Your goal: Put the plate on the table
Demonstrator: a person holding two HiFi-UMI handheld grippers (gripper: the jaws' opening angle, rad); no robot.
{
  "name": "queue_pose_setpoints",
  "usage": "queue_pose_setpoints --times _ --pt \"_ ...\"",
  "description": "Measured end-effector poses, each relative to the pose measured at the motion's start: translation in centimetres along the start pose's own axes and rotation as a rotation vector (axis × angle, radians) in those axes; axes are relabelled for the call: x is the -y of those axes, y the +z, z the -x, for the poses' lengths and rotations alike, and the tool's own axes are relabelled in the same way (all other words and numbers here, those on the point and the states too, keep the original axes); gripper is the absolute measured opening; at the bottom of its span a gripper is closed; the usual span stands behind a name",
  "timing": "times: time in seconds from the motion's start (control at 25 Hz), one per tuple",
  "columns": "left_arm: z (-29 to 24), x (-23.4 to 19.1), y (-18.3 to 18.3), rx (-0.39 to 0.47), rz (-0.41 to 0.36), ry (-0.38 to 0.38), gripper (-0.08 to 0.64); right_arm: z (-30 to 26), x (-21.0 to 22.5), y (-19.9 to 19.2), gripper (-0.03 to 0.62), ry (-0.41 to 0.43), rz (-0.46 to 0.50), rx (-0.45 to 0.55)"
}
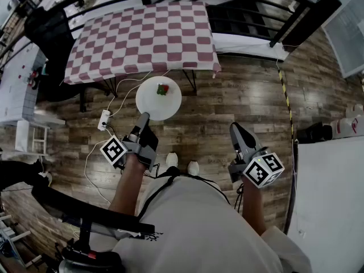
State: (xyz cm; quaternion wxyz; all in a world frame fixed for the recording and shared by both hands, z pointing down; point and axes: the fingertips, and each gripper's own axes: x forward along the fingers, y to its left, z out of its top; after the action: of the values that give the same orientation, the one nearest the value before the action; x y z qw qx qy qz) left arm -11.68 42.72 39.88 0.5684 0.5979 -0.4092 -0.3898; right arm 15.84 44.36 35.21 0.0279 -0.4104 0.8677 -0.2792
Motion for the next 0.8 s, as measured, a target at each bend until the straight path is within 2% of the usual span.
queue_pose_setpoints --times 0.2,0.6,0.8 --pt "0.5 0.8 -0.2 0.000 0.007 -0.011 0.017 0.5 -0.5 -0.3 0.008 -0.004 0.016 -0.008" --pt "1.1 1.3 2.0 -0.007 -0.005 -0.023 0.017 -0.8 -3.0 -0.2 0.008 0.021 0.030 0.012" --pt "1.5 0.8 3.1 -0.022 -0.002 -0.022 0.017 -1.6 -4.1 -0.8 0.008 0.007 0.049 0.008"
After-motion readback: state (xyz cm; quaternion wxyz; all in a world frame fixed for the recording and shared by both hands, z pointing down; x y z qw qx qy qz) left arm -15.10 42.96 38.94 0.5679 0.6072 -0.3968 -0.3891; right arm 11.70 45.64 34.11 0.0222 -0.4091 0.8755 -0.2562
